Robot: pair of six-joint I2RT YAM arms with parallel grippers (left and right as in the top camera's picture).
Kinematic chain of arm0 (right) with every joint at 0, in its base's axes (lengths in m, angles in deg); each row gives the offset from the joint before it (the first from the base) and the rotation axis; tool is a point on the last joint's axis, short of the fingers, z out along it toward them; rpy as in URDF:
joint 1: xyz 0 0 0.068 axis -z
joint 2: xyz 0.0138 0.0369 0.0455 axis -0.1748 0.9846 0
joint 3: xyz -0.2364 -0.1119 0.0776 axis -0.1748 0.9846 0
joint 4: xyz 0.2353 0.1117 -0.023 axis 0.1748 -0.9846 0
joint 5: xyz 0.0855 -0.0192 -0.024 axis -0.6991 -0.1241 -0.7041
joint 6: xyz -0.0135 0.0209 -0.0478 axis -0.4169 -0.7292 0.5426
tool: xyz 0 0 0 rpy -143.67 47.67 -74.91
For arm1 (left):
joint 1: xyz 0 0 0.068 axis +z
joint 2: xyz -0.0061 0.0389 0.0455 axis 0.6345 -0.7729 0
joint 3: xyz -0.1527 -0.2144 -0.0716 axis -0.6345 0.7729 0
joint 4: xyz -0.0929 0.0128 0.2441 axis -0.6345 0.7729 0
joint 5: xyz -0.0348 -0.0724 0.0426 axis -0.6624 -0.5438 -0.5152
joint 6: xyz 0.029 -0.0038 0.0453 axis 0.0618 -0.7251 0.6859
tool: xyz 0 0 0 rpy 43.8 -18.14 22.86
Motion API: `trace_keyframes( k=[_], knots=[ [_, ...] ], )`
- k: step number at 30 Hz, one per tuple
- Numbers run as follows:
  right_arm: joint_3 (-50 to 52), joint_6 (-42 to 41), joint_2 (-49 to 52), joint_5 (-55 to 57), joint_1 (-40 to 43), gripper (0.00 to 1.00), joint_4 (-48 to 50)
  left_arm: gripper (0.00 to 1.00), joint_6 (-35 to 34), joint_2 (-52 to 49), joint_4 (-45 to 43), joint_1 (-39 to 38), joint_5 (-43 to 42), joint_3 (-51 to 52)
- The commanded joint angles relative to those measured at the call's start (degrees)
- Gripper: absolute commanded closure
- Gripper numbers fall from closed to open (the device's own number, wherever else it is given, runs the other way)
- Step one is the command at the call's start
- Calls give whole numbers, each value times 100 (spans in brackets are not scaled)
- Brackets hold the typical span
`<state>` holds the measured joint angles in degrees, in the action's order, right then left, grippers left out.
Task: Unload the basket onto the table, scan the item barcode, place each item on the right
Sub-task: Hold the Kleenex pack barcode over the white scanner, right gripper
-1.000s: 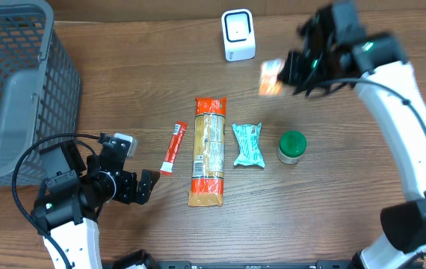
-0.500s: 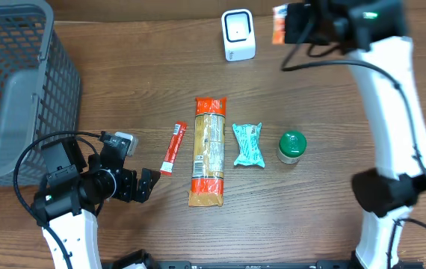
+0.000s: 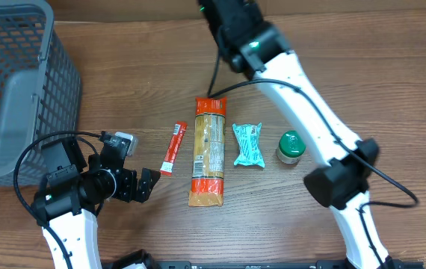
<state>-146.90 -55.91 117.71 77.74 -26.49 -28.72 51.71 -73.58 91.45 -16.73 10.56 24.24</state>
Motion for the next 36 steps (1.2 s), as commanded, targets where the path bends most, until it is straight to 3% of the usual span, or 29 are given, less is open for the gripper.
trace_keyframes(
  k=[1,5,12,21,36],
  knots=[
    [-46,518,518,1014,20,96,236,0,107,-28,-4,46,-7,-79],
    [-46,555,955,1451,61,96,437,0,107,-28,-4,48,-7,-79],
    [-46,566,1290,1191,190,96,728,0,107,-28,-4,46,-7,-79],
    [-46,1895,1322,629,225,96,1838,0,107,-28,-4,46,-7,-79],
    [59,1878,1674,597,444,96,2024,0,107,-28,-4,46,-7,-79]
  ],
)
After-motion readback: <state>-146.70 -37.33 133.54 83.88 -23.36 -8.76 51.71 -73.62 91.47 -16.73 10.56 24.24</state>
